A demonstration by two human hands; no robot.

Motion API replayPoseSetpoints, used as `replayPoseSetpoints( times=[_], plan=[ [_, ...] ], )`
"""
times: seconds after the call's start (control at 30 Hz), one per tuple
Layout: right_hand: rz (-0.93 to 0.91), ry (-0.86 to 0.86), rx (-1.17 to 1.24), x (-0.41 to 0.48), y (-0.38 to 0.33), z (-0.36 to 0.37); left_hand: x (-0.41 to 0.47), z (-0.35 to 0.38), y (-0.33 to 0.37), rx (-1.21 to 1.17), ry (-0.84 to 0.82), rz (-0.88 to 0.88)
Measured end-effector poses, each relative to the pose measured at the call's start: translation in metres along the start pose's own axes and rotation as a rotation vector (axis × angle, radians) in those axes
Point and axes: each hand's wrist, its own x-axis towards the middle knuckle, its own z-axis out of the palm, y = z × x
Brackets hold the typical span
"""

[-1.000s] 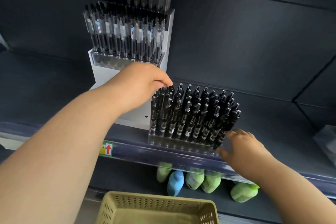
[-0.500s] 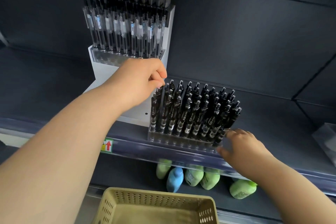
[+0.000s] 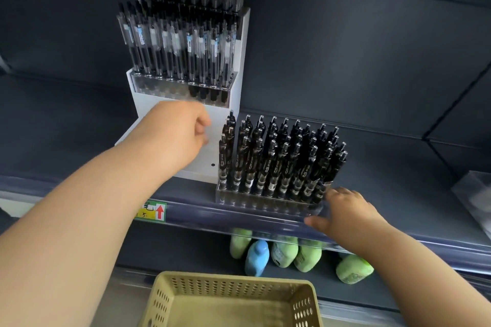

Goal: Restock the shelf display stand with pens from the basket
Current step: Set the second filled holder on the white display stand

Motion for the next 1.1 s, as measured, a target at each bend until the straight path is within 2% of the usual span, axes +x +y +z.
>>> replayPoseSetpoints(
  times=[0.13,0.23,0.5,0.67,0.97,1.1],
  plan=[
    [0.007,0.040,0.030,-0.001,0.001,0.002,-0.030,0.028,-0.003,0.217,-0.352,0.005],
    [0.011,0.065,0.042,-0.001,-0.001,0.005,-0.042,0.052,-0.002,0.257,-0.486,0.021],
    [0.000,0.115,-0.042,0.001,-0.002,0.015,-0.044,0.077,-0.005,0.309,-0.302,0.057],
    [0.003,0.125,0.033,0.006,0.005,0.020,-0.042,0.081,-0.005,0.315,-0.272,0.110],
    [-0.026,0.108,-0.022,0.001,0.019,0.013,-0.042,0.081,0.005,0.332,-0.236,0.198],
    [-0.038,0.189,0.038,0.001,0.028,0.011,-0.042,0.080,0.012,0.288,-0.157,0.227]
  ],
)
